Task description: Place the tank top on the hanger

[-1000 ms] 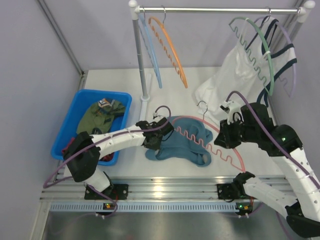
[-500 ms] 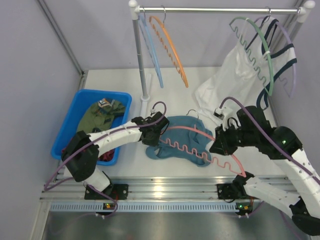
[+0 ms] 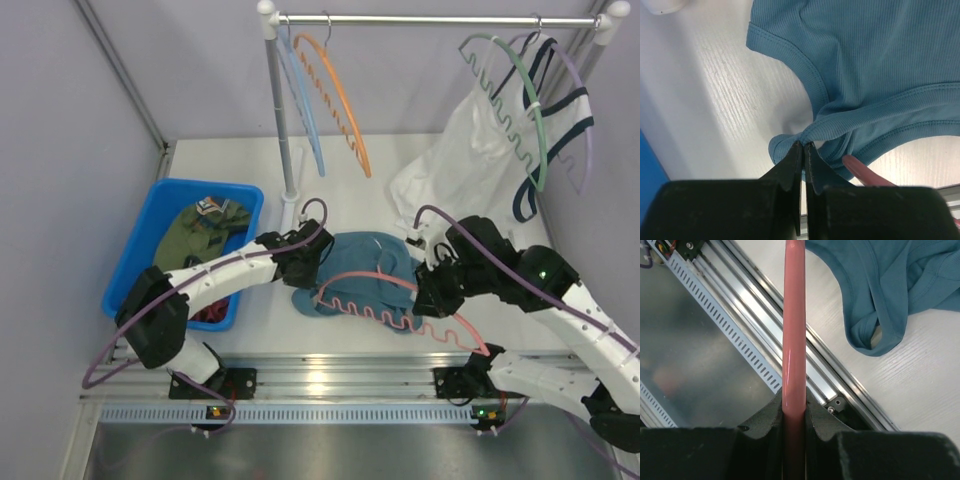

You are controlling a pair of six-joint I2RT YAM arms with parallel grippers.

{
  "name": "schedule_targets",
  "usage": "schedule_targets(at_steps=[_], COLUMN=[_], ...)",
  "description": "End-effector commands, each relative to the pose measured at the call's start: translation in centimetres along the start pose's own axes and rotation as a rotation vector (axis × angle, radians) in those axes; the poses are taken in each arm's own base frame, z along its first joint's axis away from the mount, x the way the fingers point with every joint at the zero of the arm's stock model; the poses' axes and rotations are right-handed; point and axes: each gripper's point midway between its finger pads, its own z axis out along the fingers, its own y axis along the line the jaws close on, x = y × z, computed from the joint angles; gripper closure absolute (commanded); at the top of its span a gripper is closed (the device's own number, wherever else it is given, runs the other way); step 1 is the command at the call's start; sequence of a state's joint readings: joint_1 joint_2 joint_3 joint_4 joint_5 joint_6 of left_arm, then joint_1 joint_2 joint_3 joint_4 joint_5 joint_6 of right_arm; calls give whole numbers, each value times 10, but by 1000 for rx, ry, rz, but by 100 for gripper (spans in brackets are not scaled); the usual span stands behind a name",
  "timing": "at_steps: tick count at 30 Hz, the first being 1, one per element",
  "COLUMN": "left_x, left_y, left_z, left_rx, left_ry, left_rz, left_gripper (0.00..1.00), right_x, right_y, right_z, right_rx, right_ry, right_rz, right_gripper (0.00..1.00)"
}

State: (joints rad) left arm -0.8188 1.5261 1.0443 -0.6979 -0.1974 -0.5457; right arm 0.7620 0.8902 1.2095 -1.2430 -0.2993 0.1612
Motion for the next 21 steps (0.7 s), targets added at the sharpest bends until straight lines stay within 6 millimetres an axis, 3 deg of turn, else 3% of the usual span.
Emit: schedule_targets(at_steps=[1, 9, 14, 21], left_x=[-18, -16, -15, -30], left_y=[-8, -8, -5, -10], left_z=[-15, -33, -43, -75], left_rx=[64, 98, 93, 130], left_ry=[-75, -84, -86, -147], left_rz=[-4, 34, 58, 77], left_gripper=[100, 100, 100, 100], right_x=[-15, -40, -42, -53], right_y=[1, 5, 10, 7], right_z=[3, 18, 27, 28], right_rx=[11, -2, -27, -7], right_ry=[-45, -105, -98, -167], right_rz=[-24, -84, -136, -190], right_gripper=[100, 100, 100, 100])
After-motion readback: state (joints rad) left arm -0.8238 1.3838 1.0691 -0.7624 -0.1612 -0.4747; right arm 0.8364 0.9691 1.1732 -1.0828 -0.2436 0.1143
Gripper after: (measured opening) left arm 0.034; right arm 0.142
